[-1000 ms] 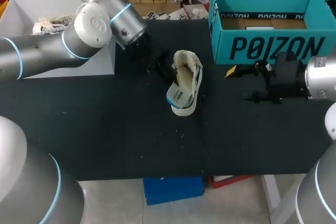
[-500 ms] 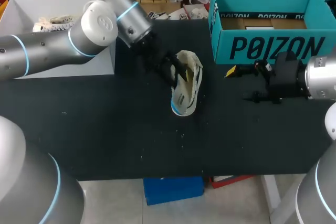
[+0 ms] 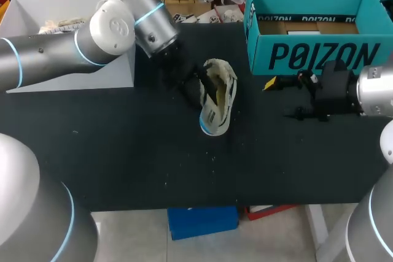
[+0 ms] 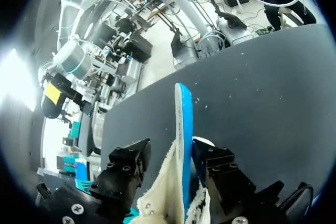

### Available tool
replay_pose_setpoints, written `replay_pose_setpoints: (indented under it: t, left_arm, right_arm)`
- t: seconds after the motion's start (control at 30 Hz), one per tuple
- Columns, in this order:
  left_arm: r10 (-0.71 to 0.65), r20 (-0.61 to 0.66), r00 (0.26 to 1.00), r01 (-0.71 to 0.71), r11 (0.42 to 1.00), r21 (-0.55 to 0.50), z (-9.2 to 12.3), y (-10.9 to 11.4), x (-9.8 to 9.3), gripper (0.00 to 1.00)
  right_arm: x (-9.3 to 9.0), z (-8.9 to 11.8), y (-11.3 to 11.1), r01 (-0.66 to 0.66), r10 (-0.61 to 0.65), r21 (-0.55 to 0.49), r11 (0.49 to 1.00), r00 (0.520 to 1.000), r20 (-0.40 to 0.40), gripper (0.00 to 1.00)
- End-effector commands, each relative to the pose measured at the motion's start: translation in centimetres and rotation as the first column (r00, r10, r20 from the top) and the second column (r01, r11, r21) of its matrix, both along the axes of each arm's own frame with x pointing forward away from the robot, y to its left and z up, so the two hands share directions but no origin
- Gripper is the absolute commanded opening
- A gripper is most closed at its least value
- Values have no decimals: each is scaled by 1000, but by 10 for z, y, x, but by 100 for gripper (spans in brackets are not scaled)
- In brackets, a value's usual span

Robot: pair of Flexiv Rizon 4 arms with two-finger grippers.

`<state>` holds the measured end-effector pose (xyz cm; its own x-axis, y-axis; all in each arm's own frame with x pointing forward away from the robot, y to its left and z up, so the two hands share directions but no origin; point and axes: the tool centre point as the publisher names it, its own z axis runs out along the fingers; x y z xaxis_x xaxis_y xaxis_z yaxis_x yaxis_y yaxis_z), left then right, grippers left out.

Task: Take the shoe out of the shoebox, open the shoe tongue, remove and reinsert the insole, then place the shoe into the shoebox

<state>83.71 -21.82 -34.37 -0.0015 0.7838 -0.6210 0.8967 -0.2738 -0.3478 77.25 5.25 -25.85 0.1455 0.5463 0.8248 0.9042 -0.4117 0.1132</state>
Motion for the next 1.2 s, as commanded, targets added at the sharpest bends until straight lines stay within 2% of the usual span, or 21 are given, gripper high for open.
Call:
replay_pose_setpoints:
  t: [0.03,0.1,0.13,0.17,0.27,0.7,1.2]
  left_arm:
    - [-10,-6,1000,10,999,37,-2,1,-3,31]
    - [-17,-15,1000,18,999,49,-5,2,-5,29]
    - [-19,-19,1000,20,999,50,-5,2,-5,23]
    - [-20,-21,1000,21,999,50,-6,3,-6,0]
    - [-23,-24,999,24,999,45,-8,4,-6,0]
    - [60,10,998,-59,993,-103,-8,8,-5,0]
    - [98,20,995,-96,989,-111,-11,4,25,0]
  right_arm:
    - [1,0,1,0,0,-1,1000,1000,-2,100]
    - [1,0,1,0,0,-1,1000,1000,-2,100]
    - [1,0,1,0,0,-1,1000,1000,-2,100]
    - [1,0,1,0,0,-1,1000,1000,-2,100]
    - [1,0,1,0,0,-1,1000,1000,-2,100]
    - [1,0,1,0,0,-1,1000,1000,-2,100]
    - [1,0,1,0,0,-1,1000,1000,-2,100]
